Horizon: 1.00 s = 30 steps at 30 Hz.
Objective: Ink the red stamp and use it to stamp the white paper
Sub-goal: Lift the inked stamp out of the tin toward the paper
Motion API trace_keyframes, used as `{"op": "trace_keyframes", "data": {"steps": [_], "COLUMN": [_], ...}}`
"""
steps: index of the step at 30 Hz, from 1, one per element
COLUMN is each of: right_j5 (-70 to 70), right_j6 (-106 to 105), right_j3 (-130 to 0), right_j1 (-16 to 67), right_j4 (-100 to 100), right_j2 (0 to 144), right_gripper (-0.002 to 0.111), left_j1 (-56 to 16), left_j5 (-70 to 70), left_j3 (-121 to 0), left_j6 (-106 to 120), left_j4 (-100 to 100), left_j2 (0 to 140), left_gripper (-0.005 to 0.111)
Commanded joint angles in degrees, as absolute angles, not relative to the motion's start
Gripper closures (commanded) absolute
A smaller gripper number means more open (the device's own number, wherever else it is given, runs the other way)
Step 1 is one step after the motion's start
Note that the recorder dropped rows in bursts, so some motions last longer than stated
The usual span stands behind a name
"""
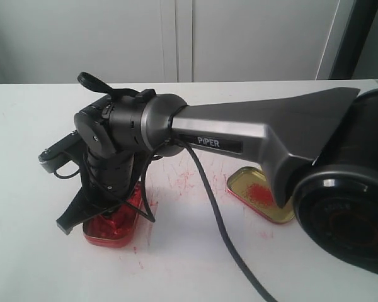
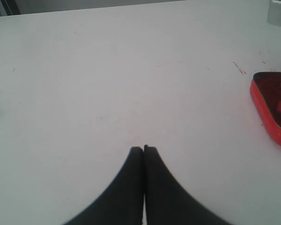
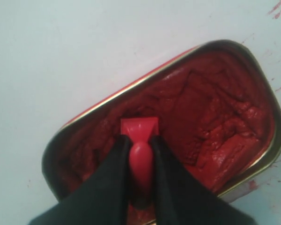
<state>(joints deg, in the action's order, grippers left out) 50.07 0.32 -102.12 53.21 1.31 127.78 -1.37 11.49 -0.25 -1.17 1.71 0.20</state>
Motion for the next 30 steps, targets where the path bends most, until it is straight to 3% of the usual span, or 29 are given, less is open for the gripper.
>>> {"op": "trace_keyframes", "data": {"steps": [1, 30], "right_j5": [49.0, 48.7], "right_j6": [1.1, -1.3], "right_j3": [-102.2, -102.2], "right_j1": [53.3, 48.3], "right_j4": [1.5, -13.7], "right_j2": [126.0, 125.5], "right_gripper": [0.108, 0.108], "left_j1": [-1.3, -1.3], "left_j5": [11.6, 11.6], "left_j3": [0.0, 0.0], "left_j6": [-1.3, -1.3], "left_j4": [1.7, 1.7], "left_j2": [0.0, 0.0], "left_gripper": [0.107, 0.107]}}
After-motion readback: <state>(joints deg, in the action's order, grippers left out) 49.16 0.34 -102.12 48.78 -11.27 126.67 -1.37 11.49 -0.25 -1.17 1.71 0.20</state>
